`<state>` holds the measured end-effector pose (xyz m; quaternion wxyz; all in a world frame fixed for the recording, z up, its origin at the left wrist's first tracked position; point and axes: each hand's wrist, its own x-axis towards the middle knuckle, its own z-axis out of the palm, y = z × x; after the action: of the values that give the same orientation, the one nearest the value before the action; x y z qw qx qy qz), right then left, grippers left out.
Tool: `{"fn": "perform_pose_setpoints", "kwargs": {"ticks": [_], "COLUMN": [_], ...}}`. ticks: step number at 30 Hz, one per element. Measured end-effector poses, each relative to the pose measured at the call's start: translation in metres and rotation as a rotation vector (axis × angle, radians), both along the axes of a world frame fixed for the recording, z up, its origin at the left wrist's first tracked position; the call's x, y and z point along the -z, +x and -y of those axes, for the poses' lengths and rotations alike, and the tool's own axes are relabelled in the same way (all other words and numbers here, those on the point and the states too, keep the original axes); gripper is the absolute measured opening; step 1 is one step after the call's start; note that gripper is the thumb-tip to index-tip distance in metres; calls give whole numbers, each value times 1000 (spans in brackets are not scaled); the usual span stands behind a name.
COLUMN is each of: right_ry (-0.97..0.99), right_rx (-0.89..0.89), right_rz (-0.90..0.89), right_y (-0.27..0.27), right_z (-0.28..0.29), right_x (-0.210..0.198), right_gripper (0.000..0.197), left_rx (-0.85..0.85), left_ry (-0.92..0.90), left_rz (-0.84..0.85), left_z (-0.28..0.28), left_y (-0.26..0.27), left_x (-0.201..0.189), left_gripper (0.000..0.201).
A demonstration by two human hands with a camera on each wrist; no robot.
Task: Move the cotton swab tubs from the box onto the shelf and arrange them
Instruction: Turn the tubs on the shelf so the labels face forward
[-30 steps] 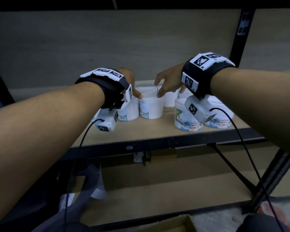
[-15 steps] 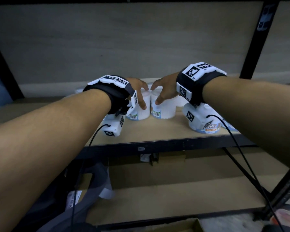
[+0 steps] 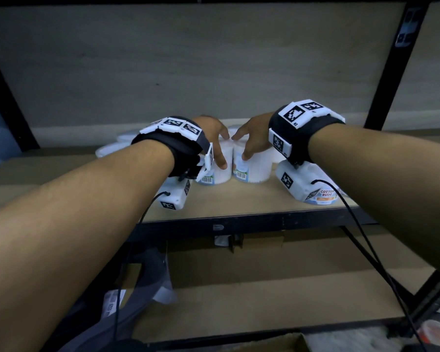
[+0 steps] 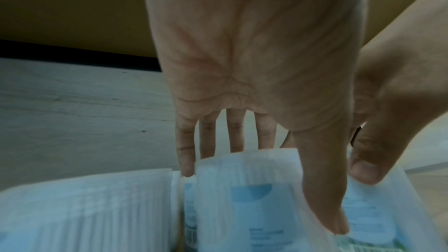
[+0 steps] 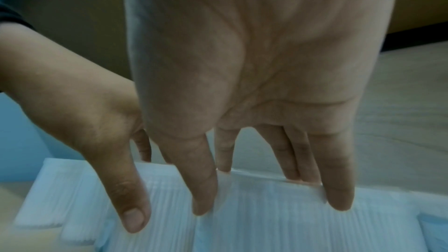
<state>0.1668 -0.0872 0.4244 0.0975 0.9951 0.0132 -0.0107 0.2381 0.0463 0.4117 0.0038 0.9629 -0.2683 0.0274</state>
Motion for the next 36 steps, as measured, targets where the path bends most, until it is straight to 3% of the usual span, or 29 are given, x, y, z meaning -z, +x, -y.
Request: {"fn": "perform_pose_setpoints", "kwargs": {"ticks": [11,19,36], "right_ry": [4,34,4], "right_rx": [-1,13,-1], "right_rz": [-31,-18,-47], "right_y": [-21,-33,-66], "right_z": [1,4,5], "right_x": [-5,-4,-6], "right_gripper": [68,69,70], "left_rx": [23,65,48], "left_ry": [6,61,66], "left_rz": [-6,13,14], "left_z": [-3,-7,-10], "left_y": [-16,-33,-73], "left_x": [-2,-3,-7], "left_gripper": [88,76,96]}}
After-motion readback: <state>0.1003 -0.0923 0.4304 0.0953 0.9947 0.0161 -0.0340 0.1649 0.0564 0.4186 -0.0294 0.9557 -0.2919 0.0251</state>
